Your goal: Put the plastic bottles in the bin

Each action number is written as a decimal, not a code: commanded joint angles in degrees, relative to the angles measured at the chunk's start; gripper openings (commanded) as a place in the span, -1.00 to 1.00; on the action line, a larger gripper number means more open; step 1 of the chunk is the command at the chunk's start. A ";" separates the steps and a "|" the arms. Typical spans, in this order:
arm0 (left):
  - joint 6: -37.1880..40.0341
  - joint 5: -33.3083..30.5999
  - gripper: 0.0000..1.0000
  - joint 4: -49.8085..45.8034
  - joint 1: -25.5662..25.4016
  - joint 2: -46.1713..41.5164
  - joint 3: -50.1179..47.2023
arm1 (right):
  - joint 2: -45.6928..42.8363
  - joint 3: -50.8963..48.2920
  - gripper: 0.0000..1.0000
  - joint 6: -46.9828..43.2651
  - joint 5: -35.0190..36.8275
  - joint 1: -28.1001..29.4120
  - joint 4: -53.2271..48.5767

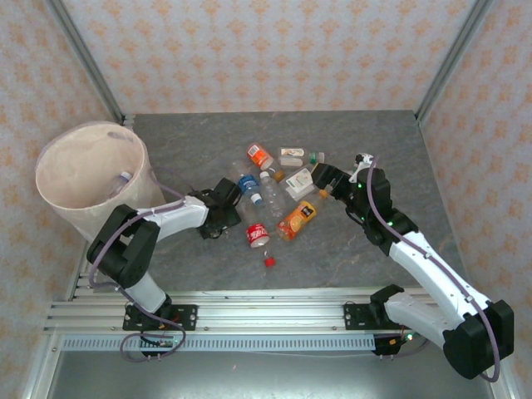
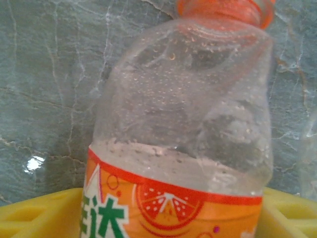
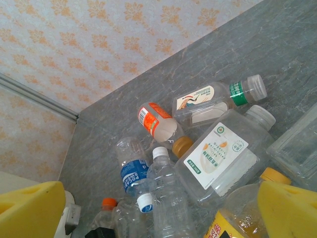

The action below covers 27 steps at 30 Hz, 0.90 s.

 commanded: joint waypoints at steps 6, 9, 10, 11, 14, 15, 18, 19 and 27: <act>1.87 1.49 0.29 6.04 0.48 2.49 -1.82 | -0.49 0.15 0.98 -0.73 0.17 0.14 -0.55; 2.33 1.06 0.27 6.96 0.52 0.95 -2.83 | -0.36 0.10 0.98 -0.70 0.18 0.14 -0.55; 2.45 0.73 0.27 7.00 0.48 0.22 -3.16 | -0.31 0.10 0.98 -0.63 0.17 0.13 -0.54; 2.51 0.24 0.26 6.86 0.48 -0.40 -3.50 | -0.23 0.10 0.98 -0.62 0.19 0.10 -0.55; 2.56 -1.28 0.09 6.05 0.50 -3.59 -4.26 | -0.05 0.09 0.99 -0.70 0.17 0.14 -0.30; 2.54 -1.80 0.05 5.57 0.49 -4.94 -4.51 | 0.10 0.22 0.99 -0.75 0.16 0.15 -0.31; 2.76 -3.14 -0.06 4.48 0.39 -9.14 -5.09 | 0.60 0.28 0.98 -0.69 0.00 0.10 0.06; 2.96 -3.67 -0.08 4.08 0.15 -10.67 -5.20 | 0.84 0.36 0.99 -0.66 -0.09 0.16 0.27; 6.31 -6.37 -0.16 -2.08 -0.74 -20.65 -1.65 | 2.10 0.81 0.98 -0.37 -0.97 0.16 1.11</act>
